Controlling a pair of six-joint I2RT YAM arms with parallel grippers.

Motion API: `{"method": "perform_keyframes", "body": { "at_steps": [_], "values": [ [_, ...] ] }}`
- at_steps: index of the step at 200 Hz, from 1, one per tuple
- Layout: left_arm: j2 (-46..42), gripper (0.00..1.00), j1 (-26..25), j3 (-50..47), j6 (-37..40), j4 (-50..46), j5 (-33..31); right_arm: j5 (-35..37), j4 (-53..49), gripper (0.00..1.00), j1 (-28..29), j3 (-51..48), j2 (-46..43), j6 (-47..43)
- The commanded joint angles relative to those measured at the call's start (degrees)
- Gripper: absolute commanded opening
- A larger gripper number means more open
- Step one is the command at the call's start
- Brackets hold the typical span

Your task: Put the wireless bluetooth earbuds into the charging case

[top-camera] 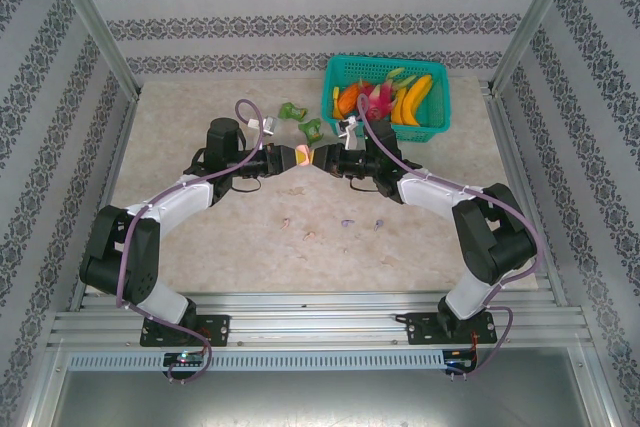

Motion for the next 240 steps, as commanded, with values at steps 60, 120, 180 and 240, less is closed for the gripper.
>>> {"method": "perform_keyframes", "body": {
  "at_steps": [60,120,180,240],
  "values": [
    [-0.8,0.36,0.2,-0.4,0.2,2.1,0.3,1.2,0.5,0.05,-0.6,1.3,-0.1,0.6],
    [-3.3,0.68,0.2,-1.3,0.4,0.9,-3.6,2.4,-3.3,0.00,-0.8,2.0,-1.2,-1.9],
    [-5.7,1.00,0.9,11.5,14.6,-25.1,-6.9,6.4,-17.0,0.00,-0.9,8.9,-0.6,-15.1],
    [4.6,1.00,1.0,36.1,31.2,-58.4,-19.2,14.3,-27.4,0.00,-1.0,18.0,2.8,-29.7]
  ]
}}
